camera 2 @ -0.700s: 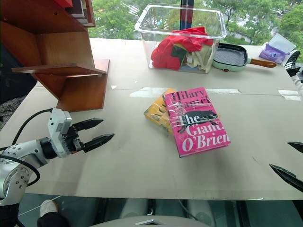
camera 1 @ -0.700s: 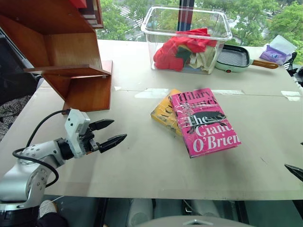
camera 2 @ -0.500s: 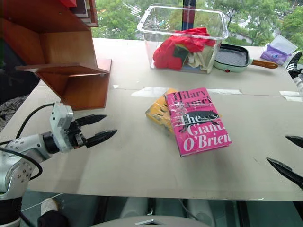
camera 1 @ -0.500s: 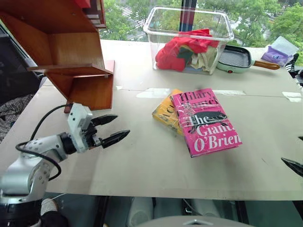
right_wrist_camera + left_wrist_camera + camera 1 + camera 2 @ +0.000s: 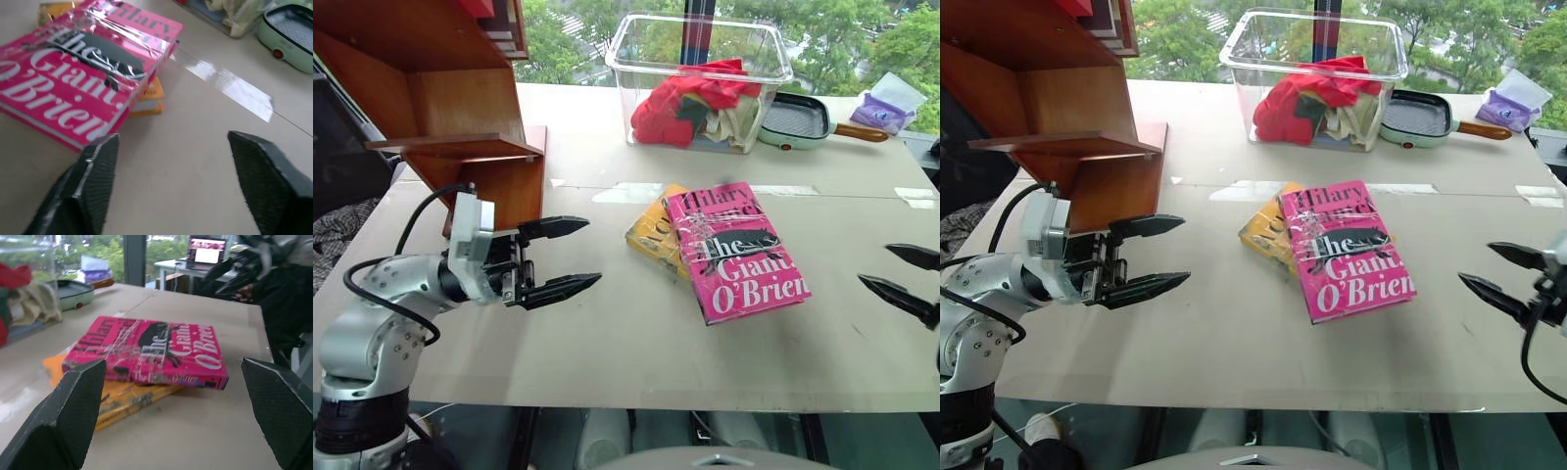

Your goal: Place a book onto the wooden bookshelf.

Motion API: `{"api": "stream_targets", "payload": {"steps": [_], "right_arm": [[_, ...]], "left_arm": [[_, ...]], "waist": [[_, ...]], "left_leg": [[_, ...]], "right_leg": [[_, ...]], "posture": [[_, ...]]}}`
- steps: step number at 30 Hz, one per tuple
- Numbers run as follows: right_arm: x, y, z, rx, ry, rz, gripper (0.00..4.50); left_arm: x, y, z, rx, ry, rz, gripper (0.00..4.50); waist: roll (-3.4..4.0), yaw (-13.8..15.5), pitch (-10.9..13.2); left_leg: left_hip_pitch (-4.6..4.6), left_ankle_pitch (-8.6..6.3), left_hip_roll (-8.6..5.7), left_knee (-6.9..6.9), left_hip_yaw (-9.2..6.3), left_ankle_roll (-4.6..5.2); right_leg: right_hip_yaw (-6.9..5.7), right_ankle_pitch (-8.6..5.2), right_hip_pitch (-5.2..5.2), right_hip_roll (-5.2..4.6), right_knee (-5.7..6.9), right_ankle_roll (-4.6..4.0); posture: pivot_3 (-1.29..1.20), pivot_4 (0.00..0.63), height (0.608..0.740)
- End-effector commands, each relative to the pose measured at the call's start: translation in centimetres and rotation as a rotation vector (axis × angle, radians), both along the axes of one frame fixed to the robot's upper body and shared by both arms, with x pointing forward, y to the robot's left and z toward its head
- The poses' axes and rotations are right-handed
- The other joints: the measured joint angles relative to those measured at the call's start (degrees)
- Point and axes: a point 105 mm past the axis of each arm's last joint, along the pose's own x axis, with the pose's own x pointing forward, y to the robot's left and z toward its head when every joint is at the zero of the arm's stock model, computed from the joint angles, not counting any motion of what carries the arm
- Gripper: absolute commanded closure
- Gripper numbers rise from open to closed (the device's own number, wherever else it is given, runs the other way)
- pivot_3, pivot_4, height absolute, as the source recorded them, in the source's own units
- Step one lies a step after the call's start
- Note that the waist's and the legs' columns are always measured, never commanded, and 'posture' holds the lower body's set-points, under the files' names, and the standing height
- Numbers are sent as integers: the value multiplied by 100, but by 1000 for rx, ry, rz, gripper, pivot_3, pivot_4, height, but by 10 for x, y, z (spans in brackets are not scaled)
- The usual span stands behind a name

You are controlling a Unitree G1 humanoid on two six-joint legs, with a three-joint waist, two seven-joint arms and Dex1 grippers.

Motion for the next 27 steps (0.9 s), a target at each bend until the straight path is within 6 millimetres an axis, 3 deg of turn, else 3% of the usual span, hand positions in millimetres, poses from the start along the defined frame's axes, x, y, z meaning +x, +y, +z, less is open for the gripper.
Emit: {"api": "stream_targets", "payload": {"steps": [1, 6, 15, 18, 27], "right_arm": [[12, 7, -1, -16, 9, 10, 2356], [32, 16, -5, -75, 17, 9, 4484], [63, 31, -25, -194, 138, -32, 4484], [71, 28, -36, -326, 175, -55, 4484], [91, 42, -38, -269, 165, -11, 4484]], "left_arm": [[-7, -4, 8, 9, -39, -51, 0], [-12, -1, 7, 20, -31, -51, 0], [-15, 3, -4, 54, 1, -36, 0], [-16, 3, -5, 51, 6, -32, 0], [-16, 6, -10, 51, 23, 1, 0]], "waist": [[1, 12, 0], [2, 15, 1], [4, 10, 3], [5, 11, 3], [5, 17, 3]], "left_leg": [[-1, 0, 0, 0, -2, 0], [-10, 0, 0, -1, -1, 0], [-12, 0, 0, -1, 4, 0], [-14, 0, 0, -1, 5, 0], [-52, 0, 0, -1, 8, -1]], "right_leg": [[-1, 0, 0, 0, 0, 0], [0, -1, -4, 0, -6, 4], [3, -3, -12, -1, -2, 4], [4, -3, -16, -2, -1, 3], [6, 0, -55, 0, -3, 7]], "posture": [[0, 150, 714], [0, 150, 714], [0, 150, 714], [0, 150, 714], [0, 150, 714]]}}
